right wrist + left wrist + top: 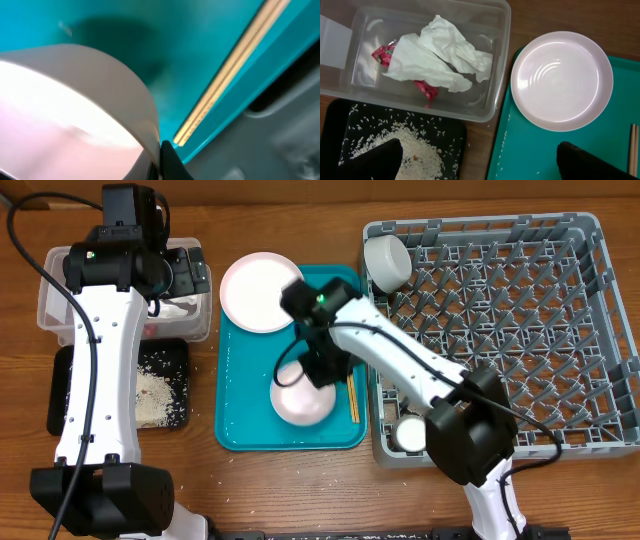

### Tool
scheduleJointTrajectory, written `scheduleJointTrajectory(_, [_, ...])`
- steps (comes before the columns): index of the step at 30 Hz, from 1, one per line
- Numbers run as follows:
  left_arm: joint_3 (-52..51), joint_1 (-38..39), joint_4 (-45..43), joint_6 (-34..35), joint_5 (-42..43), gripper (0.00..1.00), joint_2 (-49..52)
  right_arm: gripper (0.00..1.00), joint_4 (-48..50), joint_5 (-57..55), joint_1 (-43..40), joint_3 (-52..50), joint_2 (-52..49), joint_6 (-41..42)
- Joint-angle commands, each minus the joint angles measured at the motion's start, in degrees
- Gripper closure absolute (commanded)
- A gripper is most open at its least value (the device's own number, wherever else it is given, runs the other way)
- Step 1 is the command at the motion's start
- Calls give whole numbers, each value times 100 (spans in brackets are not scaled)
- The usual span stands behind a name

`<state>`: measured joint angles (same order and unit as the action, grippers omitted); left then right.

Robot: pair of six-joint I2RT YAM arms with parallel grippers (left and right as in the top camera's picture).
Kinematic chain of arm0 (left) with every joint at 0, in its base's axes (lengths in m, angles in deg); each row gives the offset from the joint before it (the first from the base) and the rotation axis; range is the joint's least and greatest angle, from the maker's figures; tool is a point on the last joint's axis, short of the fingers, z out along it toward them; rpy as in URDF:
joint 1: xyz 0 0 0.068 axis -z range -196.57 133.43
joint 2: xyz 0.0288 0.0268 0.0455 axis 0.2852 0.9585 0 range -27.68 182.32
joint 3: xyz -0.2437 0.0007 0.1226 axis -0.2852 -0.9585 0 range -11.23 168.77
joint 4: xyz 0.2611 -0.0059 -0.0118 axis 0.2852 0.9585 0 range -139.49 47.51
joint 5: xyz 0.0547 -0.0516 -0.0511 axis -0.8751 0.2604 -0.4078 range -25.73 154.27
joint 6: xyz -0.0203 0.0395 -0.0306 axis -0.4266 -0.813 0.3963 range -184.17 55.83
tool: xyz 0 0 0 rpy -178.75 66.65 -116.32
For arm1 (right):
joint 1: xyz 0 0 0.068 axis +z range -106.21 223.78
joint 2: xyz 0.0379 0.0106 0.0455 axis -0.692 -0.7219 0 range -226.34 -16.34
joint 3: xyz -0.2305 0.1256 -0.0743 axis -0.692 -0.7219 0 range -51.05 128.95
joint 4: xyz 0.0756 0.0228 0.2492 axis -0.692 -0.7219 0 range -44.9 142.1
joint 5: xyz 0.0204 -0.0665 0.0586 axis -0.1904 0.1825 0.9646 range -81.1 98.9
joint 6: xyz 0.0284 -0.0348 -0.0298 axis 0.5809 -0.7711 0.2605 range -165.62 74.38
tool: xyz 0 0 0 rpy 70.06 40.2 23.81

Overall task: Sort waste into correct bins and load items into the dishwasher
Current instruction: 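Grasp the white bowl rim with the right gripper and lift, then place the white bowl upright in the dish rack's back row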

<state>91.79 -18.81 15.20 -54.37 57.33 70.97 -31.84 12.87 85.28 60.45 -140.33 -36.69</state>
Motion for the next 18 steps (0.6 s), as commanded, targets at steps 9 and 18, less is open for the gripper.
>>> scheduleJointTrajectory(9, [127,39,-17,-83,-72,0,46,96,-1311,-2667,-879,2863,1233,1976])
scheduleJointTrajectory(18, [127,37,-17,-83,-72,0,46,96,-1311,-5683,-1008,2243,1628,2743])
